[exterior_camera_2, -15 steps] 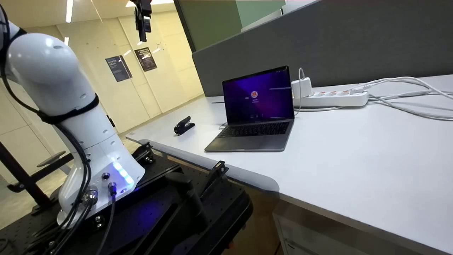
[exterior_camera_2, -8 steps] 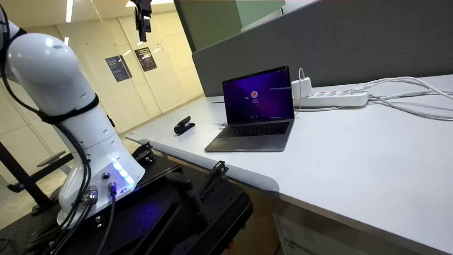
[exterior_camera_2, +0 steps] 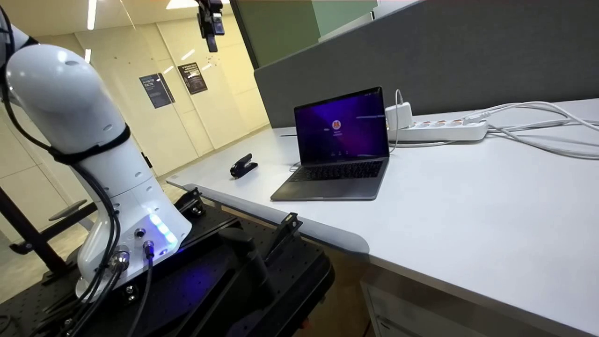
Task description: Close the laptop
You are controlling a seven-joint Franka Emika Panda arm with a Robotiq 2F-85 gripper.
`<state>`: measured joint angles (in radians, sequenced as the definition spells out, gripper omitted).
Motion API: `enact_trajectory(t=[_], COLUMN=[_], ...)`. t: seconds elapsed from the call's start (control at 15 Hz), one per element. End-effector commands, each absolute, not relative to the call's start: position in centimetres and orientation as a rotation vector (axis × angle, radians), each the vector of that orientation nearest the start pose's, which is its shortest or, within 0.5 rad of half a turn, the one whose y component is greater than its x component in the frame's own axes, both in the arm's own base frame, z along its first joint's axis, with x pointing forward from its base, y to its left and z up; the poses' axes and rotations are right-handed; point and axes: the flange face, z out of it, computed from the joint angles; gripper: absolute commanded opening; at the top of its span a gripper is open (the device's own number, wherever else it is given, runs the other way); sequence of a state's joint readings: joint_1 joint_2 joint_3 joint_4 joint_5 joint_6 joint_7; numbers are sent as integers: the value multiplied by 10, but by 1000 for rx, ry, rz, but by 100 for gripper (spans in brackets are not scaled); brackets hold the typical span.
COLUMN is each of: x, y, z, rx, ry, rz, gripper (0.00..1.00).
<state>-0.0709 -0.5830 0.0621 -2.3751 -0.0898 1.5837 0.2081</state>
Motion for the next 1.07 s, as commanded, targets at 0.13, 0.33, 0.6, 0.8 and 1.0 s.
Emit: enact_trajectory(t=[0.13, 0.33, 0.6, 0.8, 1.0], x=[393, 416, 436, 430, 435], y=[-54, -60, -71, -67, -67], z=[499, 490, 483, 474, 473], rx=[-3302, -3336, -3363, -3351, -3400], ry=[134, -182, -440, -417, -345], rz=[316, 364, 430, 438, 317], gripper=[100, 100, 100, 100, 100])
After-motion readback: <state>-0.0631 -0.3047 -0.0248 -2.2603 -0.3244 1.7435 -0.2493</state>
